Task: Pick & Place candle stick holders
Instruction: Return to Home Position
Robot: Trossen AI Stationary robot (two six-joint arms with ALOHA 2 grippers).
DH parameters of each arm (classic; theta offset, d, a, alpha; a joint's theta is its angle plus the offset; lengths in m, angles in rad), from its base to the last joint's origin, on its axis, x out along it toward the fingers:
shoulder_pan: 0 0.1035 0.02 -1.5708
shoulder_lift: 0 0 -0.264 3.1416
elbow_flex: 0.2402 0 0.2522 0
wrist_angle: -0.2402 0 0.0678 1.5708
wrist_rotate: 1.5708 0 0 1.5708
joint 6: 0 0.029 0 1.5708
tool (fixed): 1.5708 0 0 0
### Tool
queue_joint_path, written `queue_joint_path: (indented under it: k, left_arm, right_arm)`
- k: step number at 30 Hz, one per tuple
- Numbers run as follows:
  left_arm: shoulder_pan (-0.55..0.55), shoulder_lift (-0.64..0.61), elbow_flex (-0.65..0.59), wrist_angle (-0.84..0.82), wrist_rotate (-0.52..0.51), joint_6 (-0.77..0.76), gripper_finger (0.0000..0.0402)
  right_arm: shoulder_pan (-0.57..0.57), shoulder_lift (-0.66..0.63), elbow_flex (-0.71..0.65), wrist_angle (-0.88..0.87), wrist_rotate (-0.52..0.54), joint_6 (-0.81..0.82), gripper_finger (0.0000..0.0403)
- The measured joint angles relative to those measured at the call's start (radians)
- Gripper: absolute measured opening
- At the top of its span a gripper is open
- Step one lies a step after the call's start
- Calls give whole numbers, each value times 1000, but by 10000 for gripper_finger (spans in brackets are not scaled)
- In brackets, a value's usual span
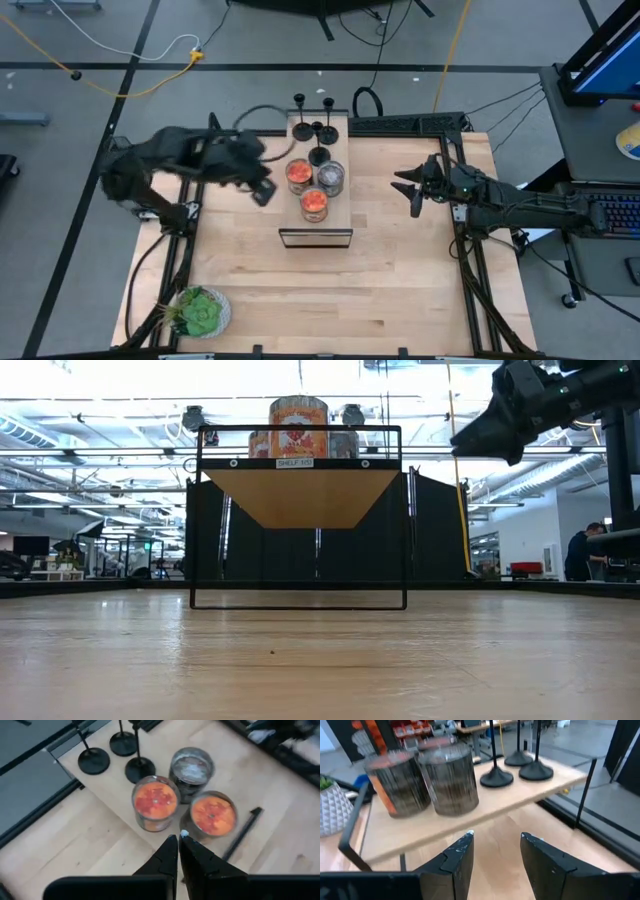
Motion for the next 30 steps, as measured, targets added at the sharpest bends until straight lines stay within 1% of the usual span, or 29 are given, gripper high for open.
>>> queue_joint_path:
  k: [4, 7, 11, 16, 21, 25, 30]
  left_arm:
    - [-100, -124, -144, 84, -75, -80, 19]
    - [-176, -209, -289, 182, -129, -136, 19]
    - [-255, -308, -494, 342, -157, -175, 19]
    - [-322, -396, -725, 524, -184, -199, 19]
    - [-370, -467, -900, 689, -198, -176, 19]
    - [-397, -536, -1008, 818, -213, -104, 19]
    - [-402, -642, -1138, 940, -186, -12, 19]
  right_arm:
    - [0, 0, 0, -23, 0, 0, 155]
    - [0, 0, 0, -24, 0, 0, 155]
    - [0, 0, 0, -25, 0, 0, 155]
    - [0, 0, 0, -25, 0, 0, 155]
    - [0, 0, 0, -25, 0, 0, 155]
    - [0, 0, 0, -25, 0, 0, 155]
    - [0, 0, 0, -17, 0, 0, 155]
